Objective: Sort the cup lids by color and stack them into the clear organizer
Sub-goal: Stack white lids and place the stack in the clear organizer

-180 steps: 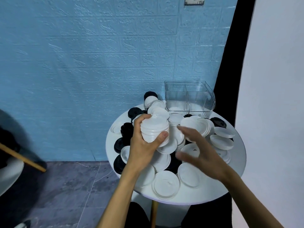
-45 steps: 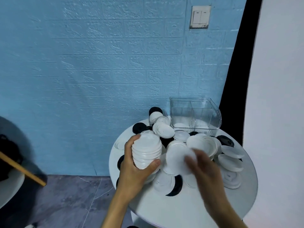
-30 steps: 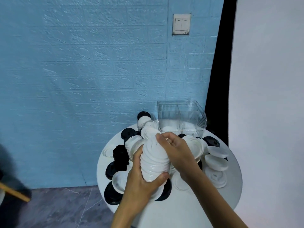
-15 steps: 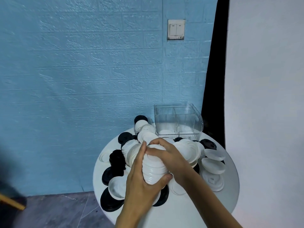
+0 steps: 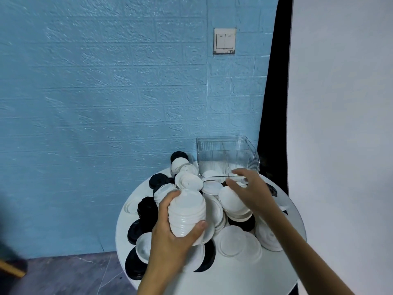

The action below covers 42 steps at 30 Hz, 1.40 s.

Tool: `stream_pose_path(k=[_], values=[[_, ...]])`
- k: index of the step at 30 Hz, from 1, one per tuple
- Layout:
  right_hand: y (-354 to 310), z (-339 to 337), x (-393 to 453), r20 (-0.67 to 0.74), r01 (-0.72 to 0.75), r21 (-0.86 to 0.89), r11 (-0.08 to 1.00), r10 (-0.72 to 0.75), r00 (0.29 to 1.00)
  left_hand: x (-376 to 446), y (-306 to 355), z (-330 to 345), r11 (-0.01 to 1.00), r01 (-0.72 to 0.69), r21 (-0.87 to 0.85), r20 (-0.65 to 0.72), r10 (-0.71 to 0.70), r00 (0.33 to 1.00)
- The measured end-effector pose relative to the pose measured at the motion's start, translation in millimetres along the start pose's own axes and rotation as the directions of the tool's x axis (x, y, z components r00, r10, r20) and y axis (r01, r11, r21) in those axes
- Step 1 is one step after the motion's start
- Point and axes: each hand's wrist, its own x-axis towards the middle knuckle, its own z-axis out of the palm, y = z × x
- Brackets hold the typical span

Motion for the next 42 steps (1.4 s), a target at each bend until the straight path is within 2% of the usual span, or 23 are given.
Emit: stream_pose_path(k=[3,4,6,12,17,27,32,36,42], values=[[30,-1,14,0.225,-0.001,-0.374,0.927,0.092,0.97,-1,1,-3,1.0,-0.011,-0.01,0.014,0.012,1.0],[36,3,15,0.272,-0.006,-0.432,0.902,0.137,0.952,-1,1,-3,1.0,-0.016,-0.012,0.02,0.017,1.0],[48,12,18,0.267,-0.045,-0.451,0.891,0.183,0.946,-1,1,-1,1.0,-0.021,-0.018,0.027,0.021,0.999],[58,17,18,0.147,-0.118,-0.243,0.963,0.157,0.977,-1,-1,-1,0.999,-0.032,-0.008,0.017,0.032,0.999],[57,20,14,0.034,-0.12,-0.144,0.982,0.126,0.991,1,1,-2,0.999,-0.029,-0.026,0.005,0.029,1.0],[49,16,3,-0.116,0.006,0.135,0.991,0.01,0.993,1,-4,-1,0.999,-0.027,-0.022,0.014,0.027,1.0],[18,11,-4,-0.258,0.171,0.266,0.949,-0.101,0.961,2,-9,2,0.999,-0.033,-0.018,0.039,0.034,0.999],[-15,15,-10,-0.339,0.304,0.384,0.872,-0.173,0.925,5,-9,7,0.999,-0.043,-0.021,0.061,0.044,0.997],[-38,31,-18,-0.356,0.34,0.542,0.769,-0.157,0.921,7,-11,11,0.998,-0.051,-0.026,0.047,0.052,0.998]])
